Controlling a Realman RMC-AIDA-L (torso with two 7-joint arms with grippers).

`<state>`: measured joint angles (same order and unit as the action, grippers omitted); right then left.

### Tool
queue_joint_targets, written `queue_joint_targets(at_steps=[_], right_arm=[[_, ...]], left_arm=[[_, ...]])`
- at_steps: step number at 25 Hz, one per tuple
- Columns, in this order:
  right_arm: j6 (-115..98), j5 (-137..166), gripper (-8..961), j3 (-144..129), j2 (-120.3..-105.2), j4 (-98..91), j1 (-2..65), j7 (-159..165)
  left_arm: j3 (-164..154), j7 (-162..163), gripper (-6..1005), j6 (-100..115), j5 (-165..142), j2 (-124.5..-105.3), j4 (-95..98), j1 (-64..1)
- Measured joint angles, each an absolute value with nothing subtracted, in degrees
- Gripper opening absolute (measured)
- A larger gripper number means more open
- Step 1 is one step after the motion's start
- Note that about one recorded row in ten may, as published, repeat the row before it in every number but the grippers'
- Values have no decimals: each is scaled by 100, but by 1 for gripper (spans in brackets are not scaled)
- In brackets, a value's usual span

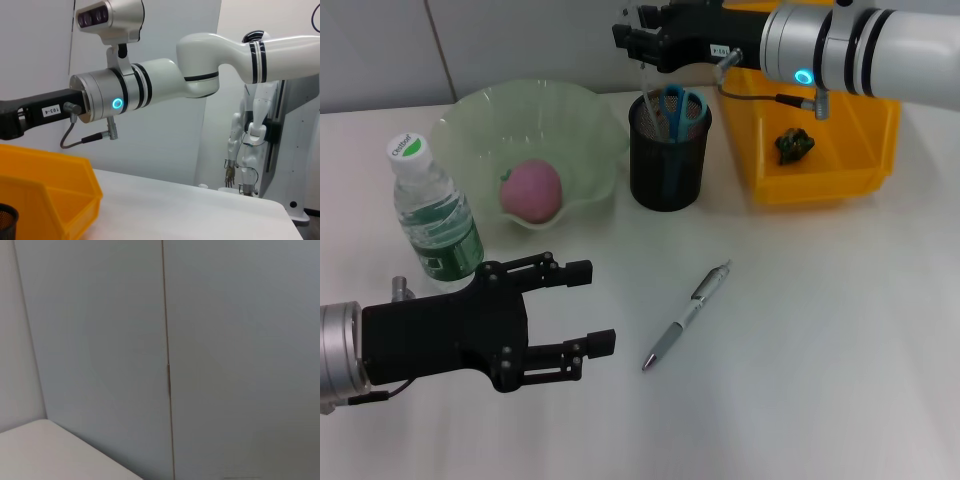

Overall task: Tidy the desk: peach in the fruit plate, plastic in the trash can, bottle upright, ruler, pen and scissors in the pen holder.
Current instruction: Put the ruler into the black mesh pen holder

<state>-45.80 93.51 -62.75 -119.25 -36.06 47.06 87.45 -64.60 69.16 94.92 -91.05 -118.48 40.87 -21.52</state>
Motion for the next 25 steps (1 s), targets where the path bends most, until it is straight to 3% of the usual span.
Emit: queue_joint_targets(at_steps=[17, 25], right_arm=[[-4594, 9353, 408, -6267, -11926, -3599, 4600, 8771], [-4669, 9351, 556, -6228, -11918, -3771, 4455, 8880]], left_arm=[[-6416, 6908, 769, 9495, -9105, -11839, 4087, -2162], [-6415, 6908, 769, 9509, -9105, -11838, 4087, -2171]])
